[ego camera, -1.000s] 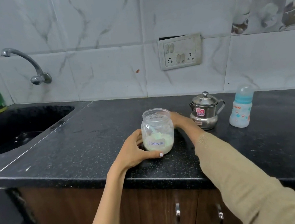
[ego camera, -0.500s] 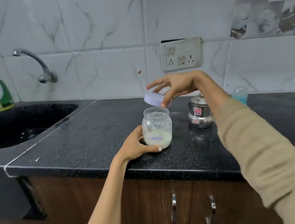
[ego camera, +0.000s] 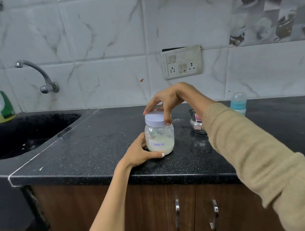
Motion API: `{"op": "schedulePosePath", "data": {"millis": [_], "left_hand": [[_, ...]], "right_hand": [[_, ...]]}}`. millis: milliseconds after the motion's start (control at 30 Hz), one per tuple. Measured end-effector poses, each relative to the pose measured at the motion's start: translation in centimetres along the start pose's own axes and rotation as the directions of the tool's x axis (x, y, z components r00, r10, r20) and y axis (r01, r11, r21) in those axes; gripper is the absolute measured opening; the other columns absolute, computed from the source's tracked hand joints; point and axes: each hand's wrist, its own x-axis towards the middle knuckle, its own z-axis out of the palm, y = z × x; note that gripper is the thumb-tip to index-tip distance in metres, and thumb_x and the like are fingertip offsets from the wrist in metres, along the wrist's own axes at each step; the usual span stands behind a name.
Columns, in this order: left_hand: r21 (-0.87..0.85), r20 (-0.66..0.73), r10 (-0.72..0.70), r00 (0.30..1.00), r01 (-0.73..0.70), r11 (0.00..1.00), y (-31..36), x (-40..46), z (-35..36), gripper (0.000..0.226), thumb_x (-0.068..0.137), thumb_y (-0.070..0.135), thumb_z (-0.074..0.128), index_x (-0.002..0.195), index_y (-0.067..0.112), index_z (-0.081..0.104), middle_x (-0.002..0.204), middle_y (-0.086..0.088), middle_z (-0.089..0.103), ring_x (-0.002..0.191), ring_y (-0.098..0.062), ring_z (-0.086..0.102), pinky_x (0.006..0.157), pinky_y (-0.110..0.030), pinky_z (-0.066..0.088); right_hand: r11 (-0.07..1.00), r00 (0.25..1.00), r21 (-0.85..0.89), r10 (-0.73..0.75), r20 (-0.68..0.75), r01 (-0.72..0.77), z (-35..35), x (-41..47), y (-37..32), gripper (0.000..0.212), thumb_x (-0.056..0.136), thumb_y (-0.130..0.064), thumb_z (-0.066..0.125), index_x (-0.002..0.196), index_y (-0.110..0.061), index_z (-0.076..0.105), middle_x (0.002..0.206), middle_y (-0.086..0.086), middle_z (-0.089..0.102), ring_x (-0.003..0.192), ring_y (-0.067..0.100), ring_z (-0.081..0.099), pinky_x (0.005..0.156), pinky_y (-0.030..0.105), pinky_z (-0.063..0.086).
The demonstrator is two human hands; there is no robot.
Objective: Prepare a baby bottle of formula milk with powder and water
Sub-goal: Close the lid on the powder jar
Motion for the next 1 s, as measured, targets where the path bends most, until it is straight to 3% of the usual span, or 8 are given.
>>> {"op": "schedulePosePath", "data": {"millis": [233, 500, 733, 833, 1000], "left_hand": [[-0.004, 0.005, -0.006, 1.000, 0.006, 1.000, -0.4, 0.3, -0.1, 0.091, 0.051, 0.034, 0.090, 0.130, 0.029, 0.046, 0.125, 0.011, 0.063, 0.116, -0.007, 0.059, 0.105, -0.039, 0.043], [0.017, -0.027, -0.018, 0.999, 0.019, 1.000, -0.5, 0.3, 0.0, 0.088, 0.049, 0.036, 0.089, 0.126, 0.032, 0.046, 0.123, 0.014, 0.062, 0.115, -0.005, 0.058, 0.105, -0.038, 0.043], [0.114, -0.153, -0.049, 0.987, 0.067, 0.991, 0.4, 0.3, 1.1, 0.077, 0.047, 0.061, 0.083, 0.115, 0.041, 0.052, 0.113, 0.021, 0.064, 0.105, -0.002, 0.060, 0.096, -0.035, 0.047], [0.149, -0.166, -0.043, 0.985, 0.069, 0.986, 0.8, 0.2, 1.2, 0.071, 0.050, 0.061, 0.080, 0.113, 0.042, 0.053, 0.111, 0.022, 0.064, 0.103, -0.002, 0.060, 0.093, -0.035, 0.047], [0.132, -0.143, -0.043, 0.989, 0.062, 0.989, 1.0, 0.0, 0.9, 0.072, 0.049, 0.059, 0.078, 0.115, 0.041, 0.053, 0.111, 0.022, 0.064, 0.104, -0.002, 0.059, 0.092, -0.032, 0.047]], "right_hand": [[1.000, 0.999, -0.014, 0.004, 0.045, -0.004, -0.2, 0.6, -0.1, 0.083, 0.062, 0.011, 0.075, 0.131, -0.031, 0.054, 0.136, -0.010, 0.047, 0.130, 0.019, 0.043, 0.110, 0.041, 0.038], [0.990, 1.000, -0.138, 0.007, -0.022, -0.010, -0.4, 0.0, -0.8, 0.078, 0.062, -0.005, 0.083, 0.128, -0.037, 0.056, 0.135, -0.015, 0.048, 0.114, 0.011, 0.050, 0.099, 0.028, 0.044], [0.979, 0.996, -0.205, 0.000, -0.093, -0.019, -0.1, -0.2, -0.3, 0.076, 0.059, -0.016, 0.087, 0.125, -0.040, 0.058, 0.131, -0.016, 0.049, 0.122, 0.010, 0.042, 0.104, 0.031, 0.040], [0.982, 0.998, -0.191, -0.015, -0.063, 0.002, -0.1, -0.1, -0.2, 0.079, 0.059, -0.010, 0.086, 0.124, -0.043, 0.057, 0.128, -0.019, 0.046, 0.116, 0.007, 0.047, 0.101, 0.030, 0.040], [0.991, 0.996, -0.096, -0.093, 0.002, 0.093, -0.2, 0.3, 0.3, 0.081, 0.057, 0.009, 0.078, 0.115, -0.045, 0.057, 0.122, -0.023, 0.055, 0.124, 0.010, 0.051, 0.095, 0.026, 0.043]]}}
